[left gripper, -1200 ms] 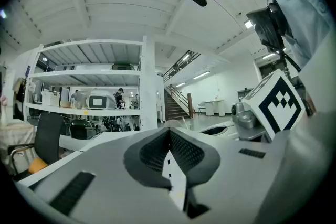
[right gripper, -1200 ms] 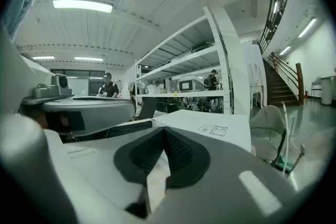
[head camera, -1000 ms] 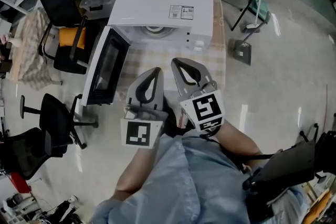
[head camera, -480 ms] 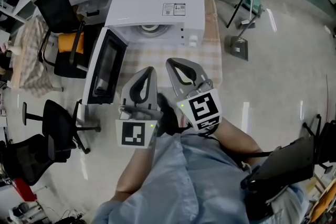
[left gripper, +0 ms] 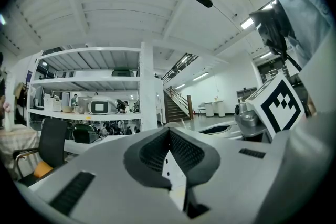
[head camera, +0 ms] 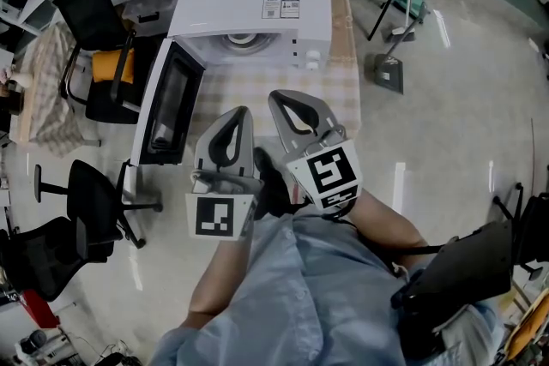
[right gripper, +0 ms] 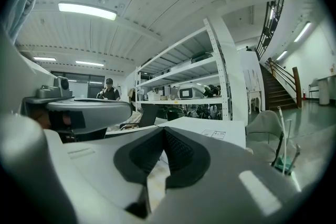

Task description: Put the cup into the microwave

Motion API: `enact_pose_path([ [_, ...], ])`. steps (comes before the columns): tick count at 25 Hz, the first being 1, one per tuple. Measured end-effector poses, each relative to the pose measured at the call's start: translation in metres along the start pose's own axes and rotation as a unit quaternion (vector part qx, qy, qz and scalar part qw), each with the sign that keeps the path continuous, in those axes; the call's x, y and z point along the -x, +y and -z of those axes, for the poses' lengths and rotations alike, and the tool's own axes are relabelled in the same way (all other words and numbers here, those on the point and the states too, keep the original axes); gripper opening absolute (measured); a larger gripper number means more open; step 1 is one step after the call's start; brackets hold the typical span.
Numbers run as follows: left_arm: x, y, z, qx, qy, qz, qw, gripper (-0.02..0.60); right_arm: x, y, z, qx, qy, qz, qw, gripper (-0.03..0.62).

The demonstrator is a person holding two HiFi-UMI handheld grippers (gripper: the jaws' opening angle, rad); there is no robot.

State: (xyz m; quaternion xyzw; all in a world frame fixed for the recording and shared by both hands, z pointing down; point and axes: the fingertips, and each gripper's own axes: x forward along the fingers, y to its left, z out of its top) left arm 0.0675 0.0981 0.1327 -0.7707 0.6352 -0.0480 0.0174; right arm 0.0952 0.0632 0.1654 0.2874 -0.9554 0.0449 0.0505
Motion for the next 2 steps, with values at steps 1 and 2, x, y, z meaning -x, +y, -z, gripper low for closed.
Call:
enact_pose_path([
  [1,0.0006,-0.0001,0.0005,0.001,0.001,-0.001,1.0000,0.005,0.0005,0.0005,0.0004,0.000,0.000,-0.002,1.000,0.002],
  [2,0.0011,-0.0003,0.0009,0.003,0.001,-0.002,1.0000,0.005,0.0010,0.0011,0.0008,0.001,0.000,-0.003,1.000,0.002],
])
